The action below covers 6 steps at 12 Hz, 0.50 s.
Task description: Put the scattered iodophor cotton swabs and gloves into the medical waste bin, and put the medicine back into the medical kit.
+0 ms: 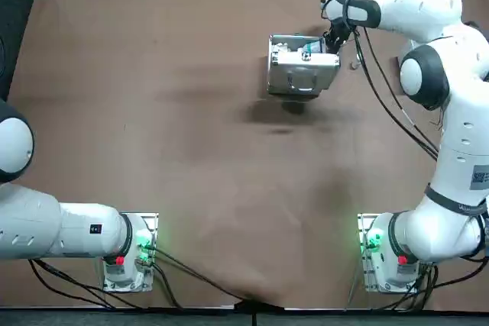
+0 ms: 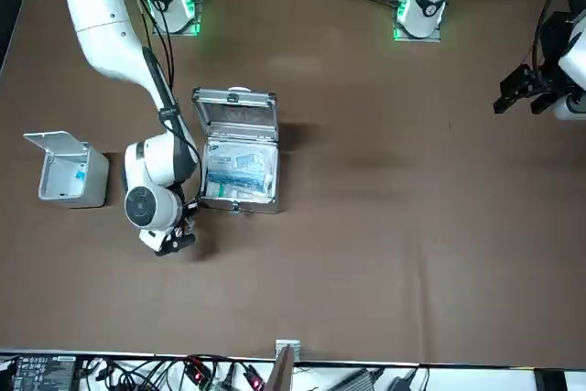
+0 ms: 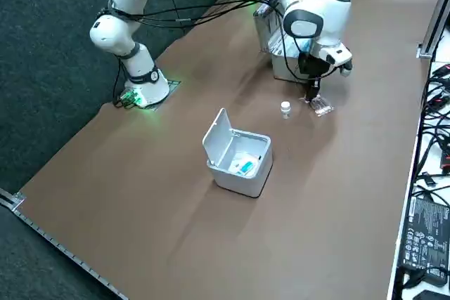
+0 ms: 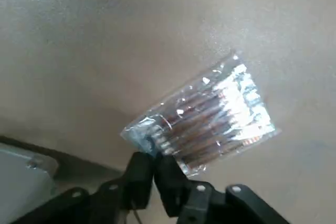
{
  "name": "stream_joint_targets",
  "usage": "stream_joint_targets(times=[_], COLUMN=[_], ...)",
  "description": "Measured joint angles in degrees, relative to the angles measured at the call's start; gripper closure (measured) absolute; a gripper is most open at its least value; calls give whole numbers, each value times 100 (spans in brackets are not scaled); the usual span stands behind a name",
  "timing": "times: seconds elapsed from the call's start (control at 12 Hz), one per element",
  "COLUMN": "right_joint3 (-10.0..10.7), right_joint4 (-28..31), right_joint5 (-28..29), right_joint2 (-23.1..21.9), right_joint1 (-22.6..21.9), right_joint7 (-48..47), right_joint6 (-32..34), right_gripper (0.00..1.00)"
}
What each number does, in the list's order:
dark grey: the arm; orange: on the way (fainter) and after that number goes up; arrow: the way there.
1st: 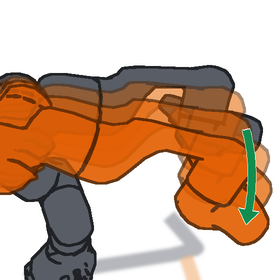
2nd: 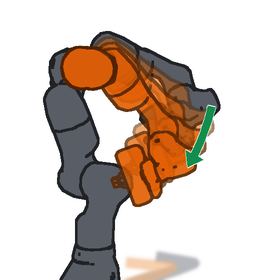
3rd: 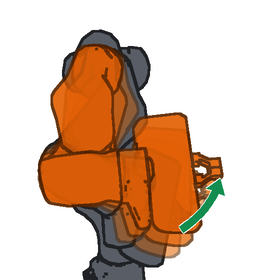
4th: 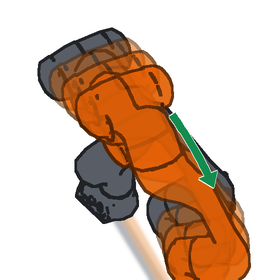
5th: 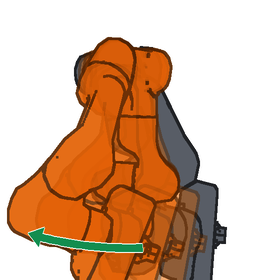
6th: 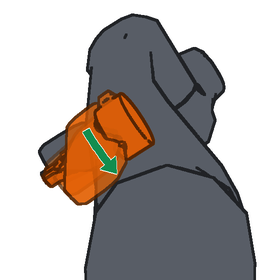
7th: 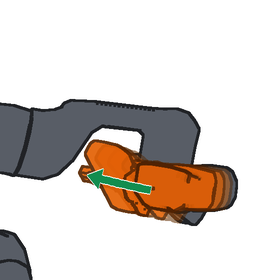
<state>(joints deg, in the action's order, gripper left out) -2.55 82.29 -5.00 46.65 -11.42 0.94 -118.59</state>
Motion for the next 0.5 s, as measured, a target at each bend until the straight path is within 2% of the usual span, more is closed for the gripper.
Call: stream_joint_targets(times=[0.17,0.5], right_joint3=[-4,-4], right_joint4=[-6,-10], right_joint5=[3,3], right_joint2=[-6,-5], right_joint1=[-6,-6], right_joint7=[0,0], right_joint6=[8,8], right_gripper=[95,95])
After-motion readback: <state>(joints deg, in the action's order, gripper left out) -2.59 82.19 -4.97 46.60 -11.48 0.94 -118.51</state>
